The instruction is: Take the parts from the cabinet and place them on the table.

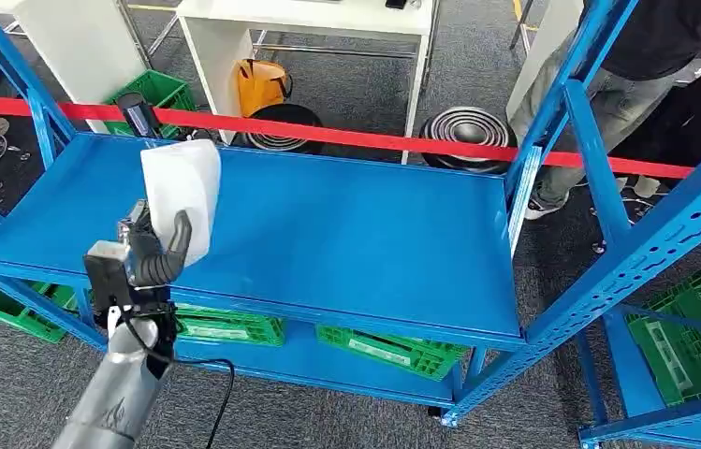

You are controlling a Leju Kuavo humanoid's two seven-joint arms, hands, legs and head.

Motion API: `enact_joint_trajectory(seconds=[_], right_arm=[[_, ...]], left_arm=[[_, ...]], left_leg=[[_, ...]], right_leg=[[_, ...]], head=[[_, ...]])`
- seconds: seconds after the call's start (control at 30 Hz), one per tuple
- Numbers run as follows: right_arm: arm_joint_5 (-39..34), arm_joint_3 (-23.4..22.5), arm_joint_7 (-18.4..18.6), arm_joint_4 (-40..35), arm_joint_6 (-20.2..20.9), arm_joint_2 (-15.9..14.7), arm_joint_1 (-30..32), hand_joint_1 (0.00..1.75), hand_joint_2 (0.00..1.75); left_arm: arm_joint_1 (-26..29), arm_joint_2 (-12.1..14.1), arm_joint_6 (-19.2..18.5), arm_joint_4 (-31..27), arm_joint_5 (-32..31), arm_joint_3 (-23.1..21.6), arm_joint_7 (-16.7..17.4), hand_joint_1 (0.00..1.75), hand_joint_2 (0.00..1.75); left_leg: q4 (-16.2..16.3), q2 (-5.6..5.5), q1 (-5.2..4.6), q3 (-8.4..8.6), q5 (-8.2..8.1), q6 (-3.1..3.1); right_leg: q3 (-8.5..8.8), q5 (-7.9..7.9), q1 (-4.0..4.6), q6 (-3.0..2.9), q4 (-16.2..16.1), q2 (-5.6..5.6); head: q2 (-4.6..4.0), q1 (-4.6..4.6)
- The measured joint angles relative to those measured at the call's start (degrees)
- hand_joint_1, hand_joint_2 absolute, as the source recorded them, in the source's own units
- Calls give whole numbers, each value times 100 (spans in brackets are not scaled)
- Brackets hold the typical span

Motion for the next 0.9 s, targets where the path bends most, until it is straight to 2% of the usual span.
enact_joint_trajectory(seconds=[0.07,0.2,0.67,0.73,0.77,0.9], right_arm=[[-2,0,-20,165,15,141,0,0,0],[-2,0,-41,342,20,266,0,0,0],[0,0,-61,546,37,404,-10,0,0],[72,0,-116,618,314,515,-65,0,0],[88,0,-127,710,427,592,-92,0,0],[107,-2,-203,946,645,896,-198,0,0]], left_arm=[[167,33,-15,-461,9,-170,26,175,175],[307,92,-22,-908,17,-321,37,175,175],[432,170,-92,-1284,92,-452,57,175,175],[533,205,-493,-1478,509,-493,115,175,175],[592,221,-571,-1624,577,-538,199,175,175],[611,265,-553,-1999,748,-773,404,175,175]], left_leg=[[0,1,1,-1,-3,-2],[0,1,1,0,-3,-2],[0,1,1,-3,-3,-2],[-1,5,5,-3,-4,-4],[0,7,7,-3,-4,-5],[0,4,7,-2,-3,-6]], right_leg=[[-1,-1,2,-1,0,1],[0,-1,2,-1,0,0],[2,-1,1,-1,0,0],[-2,-1,6,-2,1,7],[-4,-1,6,-2,0,11],[-5,-1,6,-2,0,9]], head=[[0,0],[0,0],[0,0],[0,-2],[0,0],[0,0]])
